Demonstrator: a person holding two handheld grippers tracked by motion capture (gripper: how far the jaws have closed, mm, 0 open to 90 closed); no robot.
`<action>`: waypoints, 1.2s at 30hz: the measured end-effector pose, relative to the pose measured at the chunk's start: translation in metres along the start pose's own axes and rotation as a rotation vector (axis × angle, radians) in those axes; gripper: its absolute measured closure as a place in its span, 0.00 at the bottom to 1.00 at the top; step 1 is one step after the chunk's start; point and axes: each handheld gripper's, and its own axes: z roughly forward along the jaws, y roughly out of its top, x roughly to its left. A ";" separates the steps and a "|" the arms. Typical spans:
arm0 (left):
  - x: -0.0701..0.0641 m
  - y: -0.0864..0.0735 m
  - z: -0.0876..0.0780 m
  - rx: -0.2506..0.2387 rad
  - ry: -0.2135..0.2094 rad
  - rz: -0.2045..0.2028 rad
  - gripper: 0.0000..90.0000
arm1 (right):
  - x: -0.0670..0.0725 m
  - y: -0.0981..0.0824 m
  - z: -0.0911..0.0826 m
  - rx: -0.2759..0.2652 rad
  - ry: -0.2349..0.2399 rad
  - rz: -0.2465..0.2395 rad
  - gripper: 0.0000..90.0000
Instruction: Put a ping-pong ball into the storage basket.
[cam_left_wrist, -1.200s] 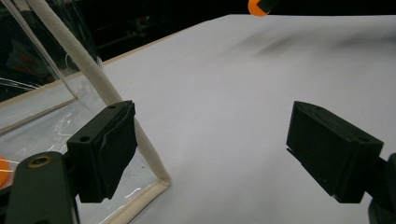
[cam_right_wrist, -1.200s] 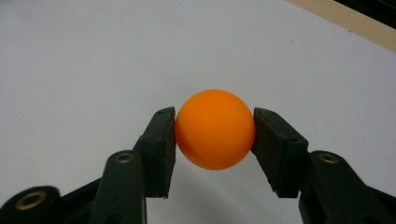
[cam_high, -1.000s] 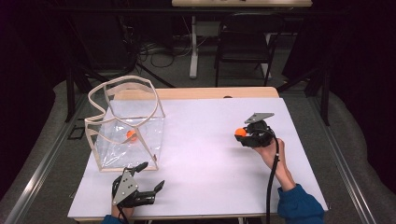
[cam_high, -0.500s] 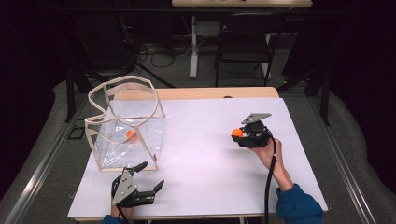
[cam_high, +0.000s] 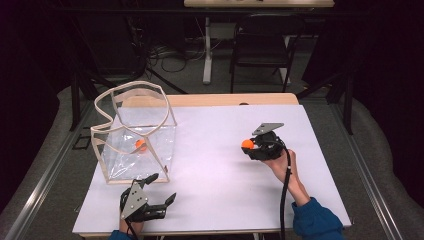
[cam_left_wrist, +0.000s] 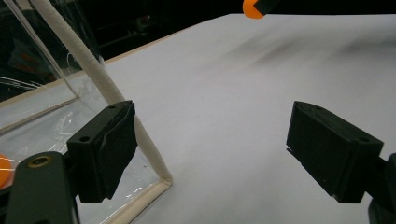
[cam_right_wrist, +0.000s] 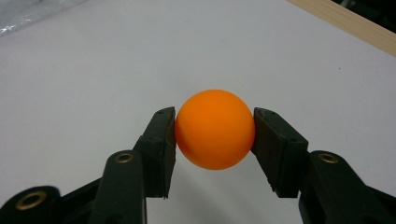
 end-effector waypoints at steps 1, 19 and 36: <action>0.000 0.000 0.000 0.001 0.000 0.004 0.18 | 0.001 0.000 0.000 0.002 0.001 0.000 0.56; 0.000 0.000 -0.001 -0.002 0.005 0.002 0.18 | 0.014 0.005 0.005 -0.007 0.040 -0.025 0.56; 0.000 0.001 -0.001 0.000 -0.005 0.001 0.18 | 0.026 0.013 0.010 -0.015 0.059 -0.055 0.56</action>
